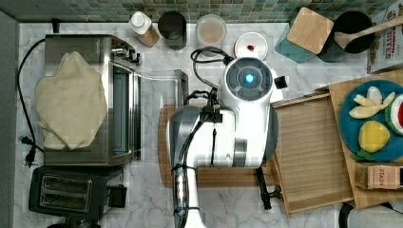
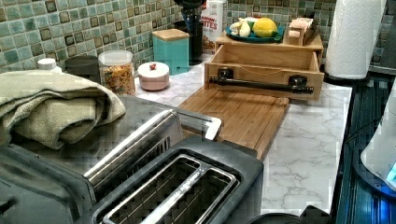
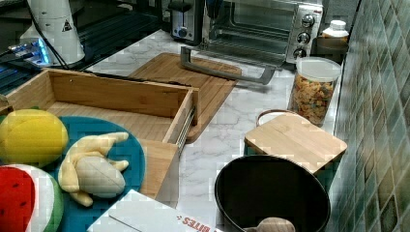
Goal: Close the drawer.
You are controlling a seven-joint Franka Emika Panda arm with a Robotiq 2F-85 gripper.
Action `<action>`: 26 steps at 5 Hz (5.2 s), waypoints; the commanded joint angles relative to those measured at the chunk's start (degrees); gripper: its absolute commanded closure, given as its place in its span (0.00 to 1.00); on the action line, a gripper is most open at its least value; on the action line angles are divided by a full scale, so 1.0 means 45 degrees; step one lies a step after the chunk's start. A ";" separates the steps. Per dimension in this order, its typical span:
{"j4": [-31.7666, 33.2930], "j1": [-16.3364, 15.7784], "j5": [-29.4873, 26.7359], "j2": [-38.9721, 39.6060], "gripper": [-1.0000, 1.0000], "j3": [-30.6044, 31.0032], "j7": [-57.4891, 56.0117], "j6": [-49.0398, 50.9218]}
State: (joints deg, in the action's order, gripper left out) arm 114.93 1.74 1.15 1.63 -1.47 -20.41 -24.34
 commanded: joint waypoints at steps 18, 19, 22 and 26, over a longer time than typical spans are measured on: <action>0.1217 0.5672 0.1291 0.2811 1.00 -0.3162 -1.4836 -0.5222; 0.1309 0.4911 0.1456 0.2891 1.00 -0.4160 -1.4184 -0.6274; 0.1222 0.4299 0.2417 0.2620 1.00 -0.4395 -1.3503 -0.5679; 0.1223 0.4272 0.2407 0.2622 1.00 -0.4418 -1.3510 -0.5675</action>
State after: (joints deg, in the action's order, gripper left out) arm 127.46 16.17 11.35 14.27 -17.28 -80.40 -50.39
